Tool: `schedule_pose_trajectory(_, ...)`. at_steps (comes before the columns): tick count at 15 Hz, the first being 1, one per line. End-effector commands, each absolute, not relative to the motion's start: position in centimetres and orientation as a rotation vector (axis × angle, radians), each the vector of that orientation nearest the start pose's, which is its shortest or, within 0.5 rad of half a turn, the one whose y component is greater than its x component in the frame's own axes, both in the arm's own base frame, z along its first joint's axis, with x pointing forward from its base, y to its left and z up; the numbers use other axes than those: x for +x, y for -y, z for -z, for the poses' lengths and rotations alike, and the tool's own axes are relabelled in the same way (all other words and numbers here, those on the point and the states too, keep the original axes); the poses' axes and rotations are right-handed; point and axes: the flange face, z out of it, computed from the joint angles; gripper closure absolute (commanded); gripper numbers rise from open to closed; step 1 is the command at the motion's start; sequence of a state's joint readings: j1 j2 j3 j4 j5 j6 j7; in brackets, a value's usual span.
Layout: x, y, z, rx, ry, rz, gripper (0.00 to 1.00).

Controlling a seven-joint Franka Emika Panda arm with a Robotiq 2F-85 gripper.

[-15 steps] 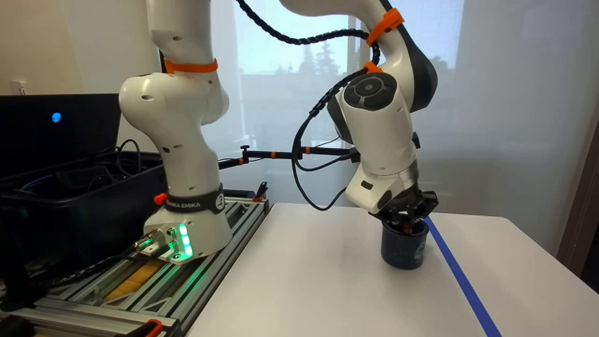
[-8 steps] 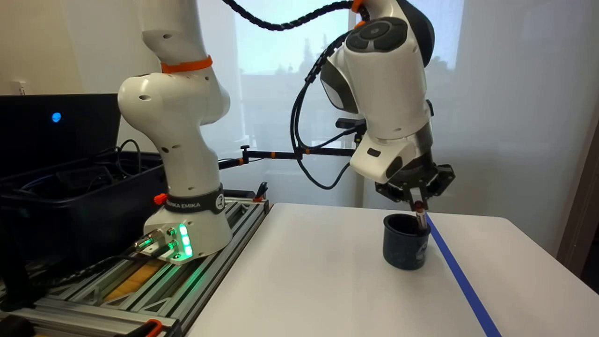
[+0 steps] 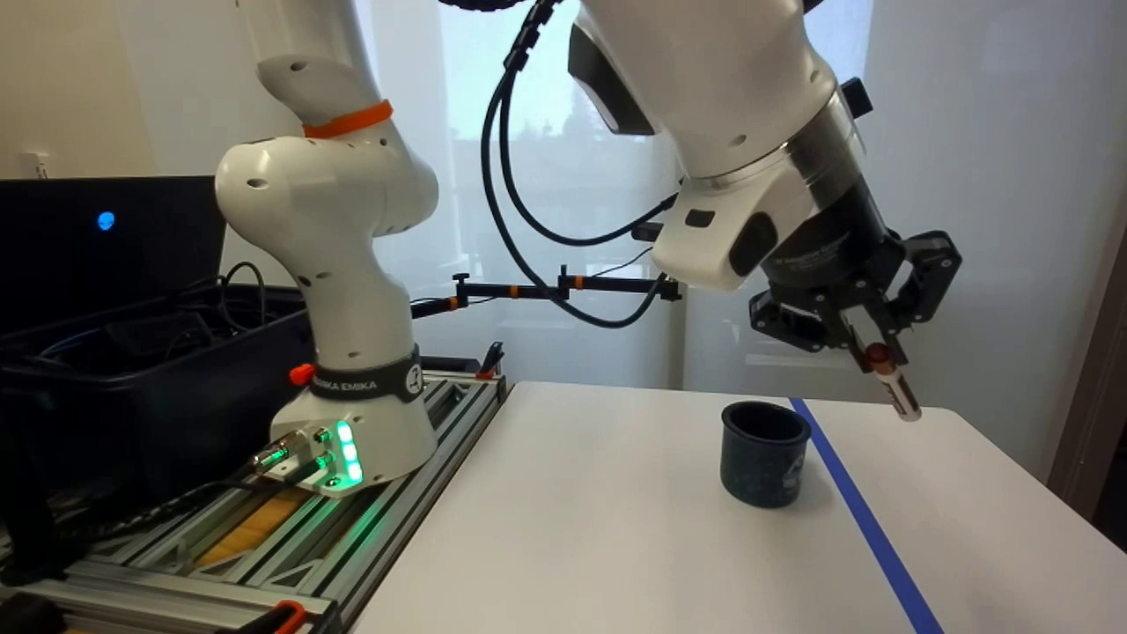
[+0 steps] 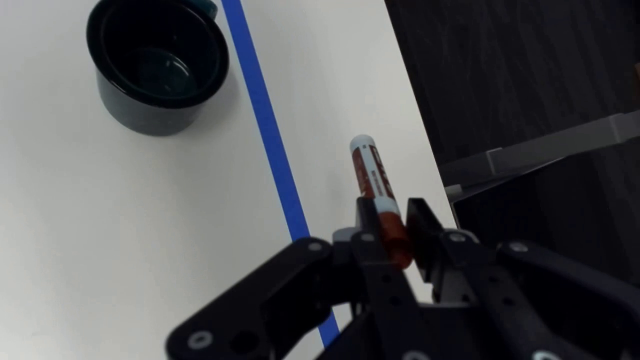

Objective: Remove the marker from the cup and put it on the table

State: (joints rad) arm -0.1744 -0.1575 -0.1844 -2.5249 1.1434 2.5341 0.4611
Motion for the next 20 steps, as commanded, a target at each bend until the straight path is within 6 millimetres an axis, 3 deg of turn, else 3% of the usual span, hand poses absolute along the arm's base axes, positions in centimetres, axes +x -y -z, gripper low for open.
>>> schedule_pose_trajectory(1, 42.1, 17.9, -31.7, -1.463, -1.843, 0.166, 0.95)
schedule_pose_trajectory(12, 37.9, 16.8, -17.8, -1.388, -1.943, 0.105, 0.95)
schedule_pose_trajectory(16, 37.2, 16.7, -15.0, -1.384, -1.976, 0.084, 0.95)
schedule_pose_trajectory(20, 37.0, 16.7, -14.0, -1.398, -1.983, 0.074, 0.95)
